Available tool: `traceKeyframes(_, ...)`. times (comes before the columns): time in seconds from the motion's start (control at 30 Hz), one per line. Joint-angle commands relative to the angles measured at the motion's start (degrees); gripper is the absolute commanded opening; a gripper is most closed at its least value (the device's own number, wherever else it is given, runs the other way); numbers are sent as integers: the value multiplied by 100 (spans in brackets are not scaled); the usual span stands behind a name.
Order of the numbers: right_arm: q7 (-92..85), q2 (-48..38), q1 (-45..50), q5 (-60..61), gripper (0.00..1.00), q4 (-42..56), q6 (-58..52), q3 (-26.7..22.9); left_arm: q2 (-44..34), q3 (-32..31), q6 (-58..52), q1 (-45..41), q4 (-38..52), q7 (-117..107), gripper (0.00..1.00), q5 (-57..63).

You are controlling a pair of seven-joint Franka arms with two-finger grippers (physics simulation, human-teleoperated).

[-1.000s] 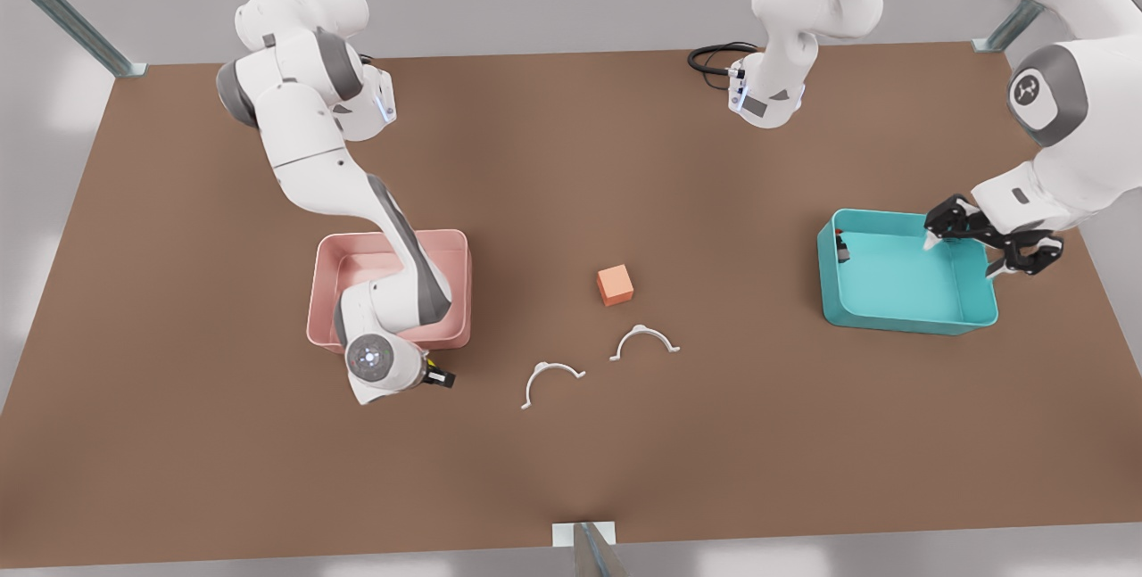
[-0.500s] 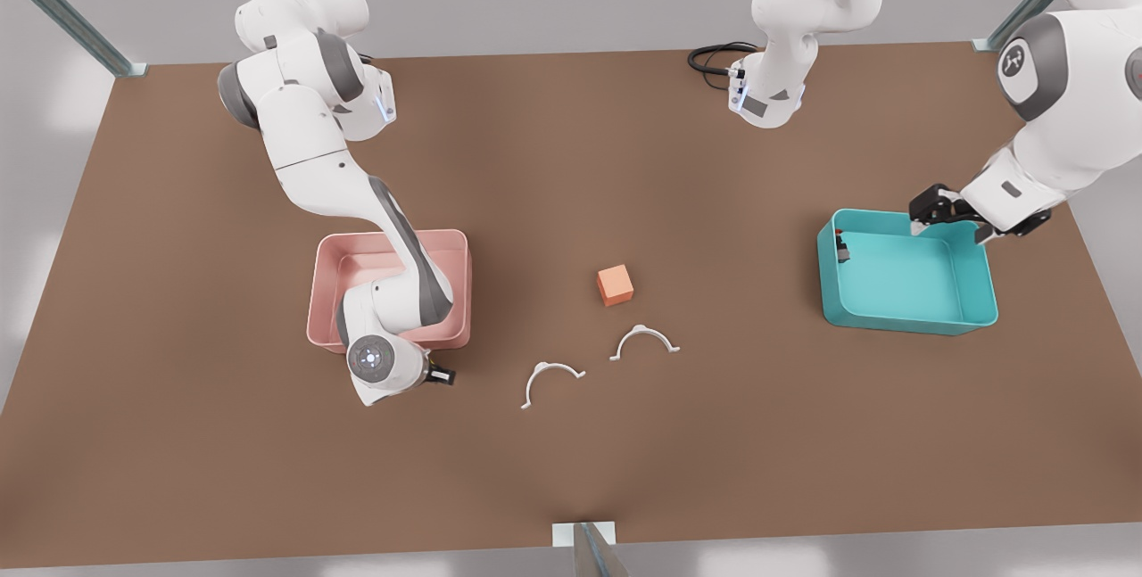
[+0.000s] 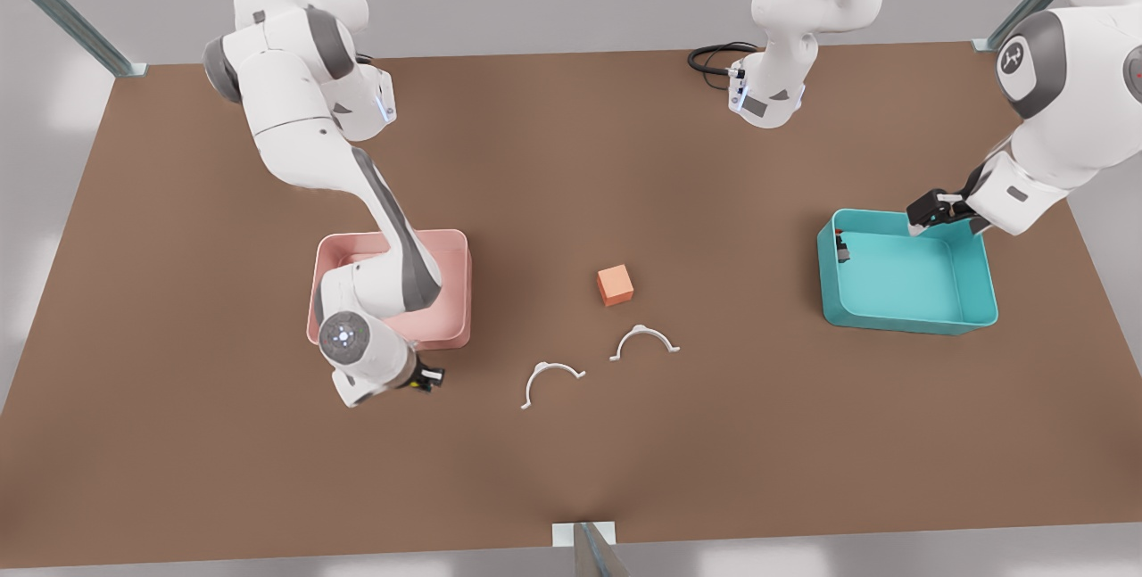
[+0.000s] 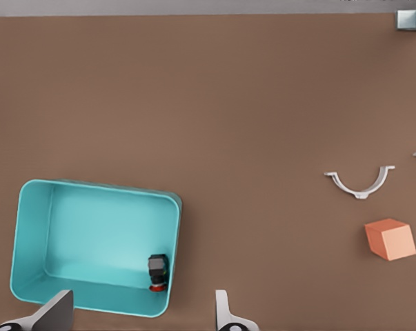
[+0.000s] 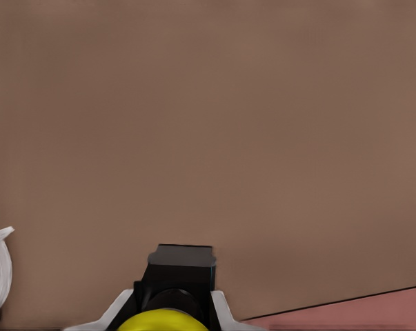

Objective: Place the red button in the blue storage box with the left arm, and place the yellow button in the pink storage box with the right arm

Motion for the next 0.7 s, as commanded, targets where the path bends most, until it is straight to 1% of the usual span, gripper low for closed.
traceKeyframes(0.0,-582,-244,1,-230,25,-10,-255,-5,-12,1,-45,1,7,-843,100,-2)
traceKeyframes(0.07,-529,-657,10,-354,25,-27,-729,21,-12,1,-45,-8,7,-922,100,-2)
traceKeyframes(0.13,-520,-1034,71,-354,25,-475,-774,39,-12,1,-45,-60,-2,-1001,100,-20)
traceKeyframes(0.2,-494,-1369,54,-345,25,-1108,-520,171,-3,1,-54,-87,-2,-1019,100,-29)
traceKeyframes(0.27,-204,-1773,71,-345,25,-2119,219,303,-3,-8,-54,-87,-2,-1019,100,-29)
traceKeyframes(0.4,183,-2406,45,-345,25,-3077,403,549,-3,1,-107,-113,-2,-1036,100,-29)
traceKeyframes(0.47,200,-2617,36,-345,25,-3464,535,557,-3,-8,-107,-113,-2,-1027,100,-46)
traceKeyframes(0.5,183,-2609,45,-354,34,-3490,527,557,-12,-8,-107,-113,-2,-1027,100,-55)
traceKeyframes(0.53,174,-2609,36,-354,69,-3490,500,557,-12,-8,-107,-122,7,-1027,100,-55)
traceKeyframes(0.57,165,-2591,27,-494,100,-3473,439,557,-21,-8,-98,-122,7,-1027,100,-55)
traceKeyframes(0.67,174,-2573,10,-556,100,-3438,368,549,-21,-52,-98,-122,15,-1027,100,-46)
